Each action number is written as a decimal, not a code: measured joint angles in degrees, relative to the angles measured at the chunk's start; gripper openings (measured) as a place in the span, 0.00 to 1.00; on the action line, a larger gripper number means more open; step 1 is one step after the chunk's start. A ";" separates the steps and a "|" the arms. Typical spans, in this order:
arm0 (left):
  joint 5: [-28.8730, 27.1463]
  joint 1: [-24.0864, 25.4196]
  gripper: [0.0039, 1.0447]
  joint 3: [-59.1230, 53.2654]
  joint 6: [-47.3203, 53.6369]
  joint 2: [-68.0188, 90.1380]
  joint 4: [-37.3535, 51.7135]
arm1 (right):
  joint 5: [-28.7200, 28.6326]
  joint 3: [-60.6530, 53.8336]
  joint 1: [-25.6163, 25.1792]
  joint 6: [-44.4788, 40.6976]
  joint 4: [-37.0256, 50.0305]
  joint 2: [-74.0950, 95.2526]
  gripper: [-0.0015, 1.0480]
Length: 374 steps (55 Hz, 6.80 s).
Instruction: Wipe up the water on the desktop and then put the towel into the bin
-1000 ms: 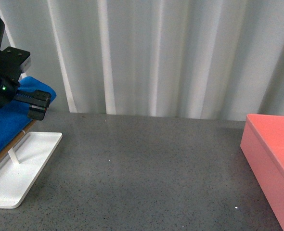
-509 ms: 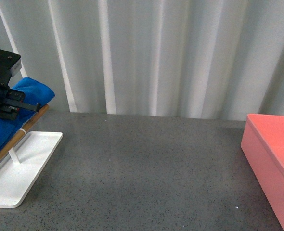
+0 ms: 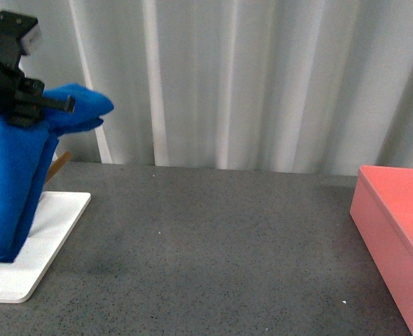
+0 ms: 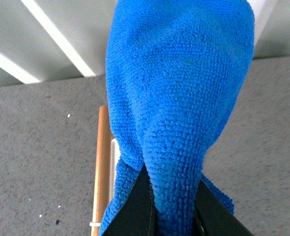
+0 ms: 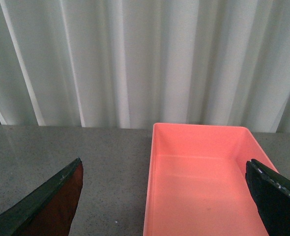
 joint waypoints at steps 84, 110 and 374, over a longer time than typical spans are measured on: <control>19.45 -31.43 0.06 -24.96 -20.35 -12.61 20.13 | -42.25 20.79 4.07 10.38 19.50 58.82 0.93; 16.85 -31.58 0.06 -21.33 -22.23 -12.63 17.77 | -30.77 16.52 19.15 1.33 24.06 66.60 0.93; 5.16 1.18 0.03 -74.75 -10.43 -106.75 -0.11 | -12.41 36.24 20.63 6.45 20.22 82.79 0.04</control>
